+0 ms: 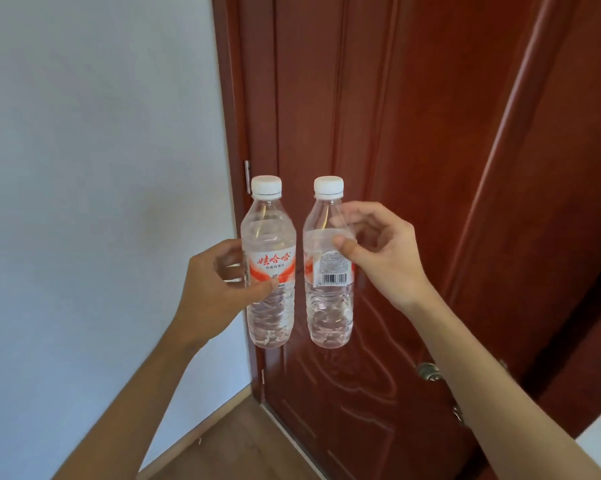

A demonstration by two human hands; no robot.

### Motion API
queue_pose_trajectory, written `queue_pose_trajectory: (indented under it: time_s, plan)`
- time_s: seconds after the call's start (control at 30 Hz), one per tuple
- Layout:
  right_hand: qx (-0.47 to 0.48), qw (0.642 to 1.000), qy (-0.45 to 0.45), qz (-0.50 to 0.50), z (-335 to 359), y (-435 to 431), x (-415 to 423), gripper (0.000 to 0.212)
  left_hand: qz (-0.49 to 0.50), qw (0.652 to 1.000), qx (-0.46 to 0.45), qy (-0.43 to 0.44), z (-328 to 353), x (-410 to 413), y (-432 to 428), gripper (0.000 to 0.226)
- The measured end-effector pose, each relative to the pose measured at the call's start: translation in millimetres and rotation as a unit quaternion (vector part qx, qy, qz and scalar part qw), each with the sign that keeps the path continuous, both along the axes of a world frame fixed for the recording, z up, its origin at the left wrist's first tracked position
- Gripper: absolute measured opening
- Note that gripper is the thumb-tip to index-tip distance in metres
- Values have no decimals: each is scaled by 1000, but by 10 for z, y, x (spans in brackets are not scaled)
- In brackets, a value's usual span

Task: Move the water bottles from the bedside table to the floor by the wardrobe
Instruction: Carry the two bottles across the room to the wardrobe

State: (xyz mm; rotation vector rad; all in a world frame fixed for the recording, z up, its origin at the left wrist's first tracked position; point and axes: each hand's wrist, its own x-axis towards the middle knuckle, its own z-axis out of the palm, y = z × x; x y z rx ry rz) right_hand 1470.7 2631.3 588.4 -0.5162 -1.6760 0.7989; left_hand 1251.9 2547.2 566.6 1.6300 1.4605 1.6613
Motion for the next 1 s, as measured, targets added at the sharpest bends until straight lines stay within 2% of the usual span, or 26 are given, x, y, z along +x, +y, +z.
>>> queue_pose_trajectory:
  time_s: [0.2,0.43,1.0]
  plan:
    - [-3,999,15,37,-55,315,-167,39,53,998,-18,6,-42,-114,60,48]
    - [-19,995,28,97,-165,629,-745,40,115,993,-22,-6,-61,-543,130,50]
    - [-29,977,-11,211,-146,1366,-3277,37,218,976,-17,-5,-107,-2716,403,50]
